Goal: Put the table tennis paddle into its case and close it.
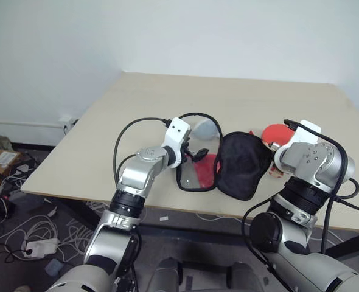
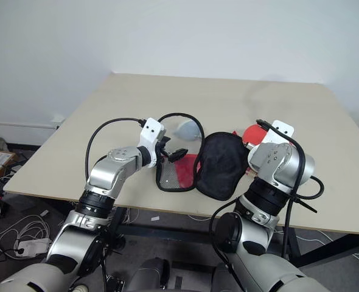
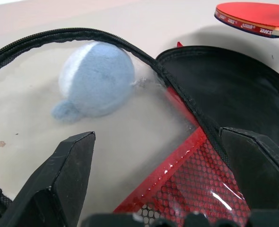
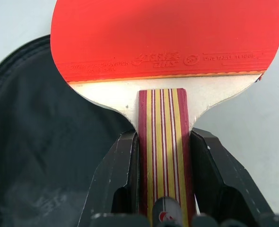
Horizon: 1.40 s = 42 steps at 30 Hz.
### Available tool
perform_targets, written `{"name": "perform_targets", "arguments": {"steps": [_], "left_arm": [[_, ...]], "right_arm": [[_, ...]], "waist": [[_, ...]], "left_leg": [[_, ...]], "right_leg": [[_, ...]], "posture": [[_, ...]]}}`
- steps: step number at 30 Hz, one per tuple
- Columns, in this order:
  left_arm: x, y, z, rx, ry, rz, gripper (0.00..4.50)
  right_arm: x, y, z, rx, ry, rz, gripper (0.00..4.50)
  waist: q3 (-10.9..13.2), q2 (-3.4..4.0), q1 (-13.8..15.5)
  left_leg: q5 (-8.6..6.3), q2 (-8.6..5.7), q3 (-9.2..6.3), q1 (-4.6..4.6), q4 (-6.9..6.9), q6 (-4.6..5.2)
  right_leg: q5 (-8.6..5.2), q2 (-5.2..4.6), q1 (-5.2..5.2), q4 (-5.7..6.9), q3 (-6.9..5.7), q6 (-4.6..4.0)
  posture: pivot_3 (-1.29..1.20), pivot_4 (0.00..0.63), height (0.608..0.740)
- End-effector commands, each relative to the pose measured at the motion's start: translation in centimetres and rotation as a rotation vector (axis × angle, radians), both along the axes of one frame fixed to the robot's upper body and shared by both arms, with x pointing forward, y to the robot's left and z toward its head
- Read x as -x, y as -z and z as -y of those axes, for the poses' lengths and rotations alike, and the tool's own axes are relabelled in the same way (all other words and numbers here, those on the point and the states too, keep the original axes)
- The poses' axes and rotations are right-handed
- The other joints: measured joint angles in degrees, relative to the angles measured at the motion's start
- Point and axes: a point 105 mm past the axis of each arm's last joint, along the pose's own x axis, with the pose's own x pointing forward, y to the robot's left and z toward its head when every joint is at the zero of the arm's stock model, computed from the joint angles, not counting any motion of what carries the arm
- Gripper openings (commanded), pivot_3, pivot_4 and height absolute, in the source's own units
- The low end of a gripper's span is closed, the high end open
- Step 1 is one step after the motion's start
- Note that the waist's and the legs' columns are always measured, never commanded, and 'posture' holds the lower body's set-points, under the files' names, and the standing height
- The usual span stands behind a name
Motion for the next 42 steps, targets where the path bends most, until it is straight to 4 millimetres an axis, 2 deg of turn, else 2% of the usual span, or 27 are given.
{"name": "perform_targets", "arguments": {"steps": [1,6,10,17,22,25,29,32,42], "left_arm": [[-0.5,-2.0,0.6,0.001,0.020,0.073,4.50],[-0.6,-2.0,0.7,0.000,0.020,0.071,4.50],[-0.6,-2.6,0.4,0.009,0.013,0.071,4.50],[-0.6,-4.2,-1.8,0.034,-0.045,0.020,4.50],[-0.4,-4.5,-3.3,0.003,-0.099,-0.069,4.50],[-0.1,-4.9,-4.1,0.009,-0.114,-0.097,4.50],[-0.1,-4.9,-5.0,-0.032,-0.136,-0.091,4.50],[-0.2,-4.7,-5.0,-0.033,-0.146,-0.102,4.50],[-0.2,-3.7,-5.3,-0.076,-0.172,-0.133,4.50]], "right_arm": [[-0.7,-2.3,-8.7,-0.148,-0.210,0.092,1.27],[-1.2,-3.2,-9.0,-0.169,-0.255,0.136,1.27],[-1.6,-3.2,-8.1,-0.122,-0.299,0.149,1.27],[-2.2,-2.8,-6.0,-0.041,-0.302,0.116,1.27],[-2.7,-3.2,-5.5,-0.055,-0.285,0.111,1.27],[-2.7,-3.3,-5.6,-0.062,-0.281,0.107,1.27],[-2.7,-3.3,-6.8,-0.105,-0.286,0.100,1.27],[-2.4,-2.9,-8.0,-0.130,-0.301,0.091,1.27],[-1.2,-1.1,-9.5,-0.198,-0.294,0.055,1.27]], "waist": [[0.00,0.01,0.00],[0.00,0.01,0.00],[0.00,0.01,-0.01],[0.00,0.01,-0.08],[0.01,0.01,-0.01],[0.01,0.02,-0.05],[0.01,0.02,-0.02],[0.01,0.02,0.00],[0.01,0.02,0.00]], "left_leg": [[0.00,0.00,0.01,0.00,0.00,0.00],[0.01,0.00,0.00,0.00,0.00,0.00],[0.01,0.00,0.00,0.00,0.01,0.01],[0.01,0.00,-0.01,0.00,0.01,0.01],[0.02,0.00,-0.01,0.00,0.01,0.00],[0.03,0.00,-0.01,-0.01,0.00,-0.01],[0.03,0.00,-0.02,0.00,-0.04,-0.03],[0.05,0.00,-0.01,0.00,-0.04,-0.05],[0.07,0.00,-0.02,0.00,-0.07,-0.09]], "right_leg": [[0.00,0.00,0.01,-0.01,0.00,0.00],[0.00,0.00,0.01,-0.01,0.00,0.00],[0.00,0.00,0.02,-0.01,0.00,0.00],[0.00,0.00,0.02,-0.01,0.00,0.00],[0.00,0.00,0.02,0.00,0.00,0.00],[0.00,0.00,0.00,0.00,0.00,0.00],[0.00,0.00,-0.02,0.00,0.00,0.01],[0.00,0.00,-0.01,-0.01,0.00,0.01],[0.00,0.00,-0.05,0.02,0.00,0.00]], "posture": [[0.00,0.000,0.688],[0.00,0.000,0.688],[0.00,0.000,0.688],[0.00,0.000,0.688],[0.00,0.000,0.688],[0.00,0.000,0.688],[0.00,0.000,0.688],[0.00,0.000,0.688],[0.00,0.000,0.688]]}}
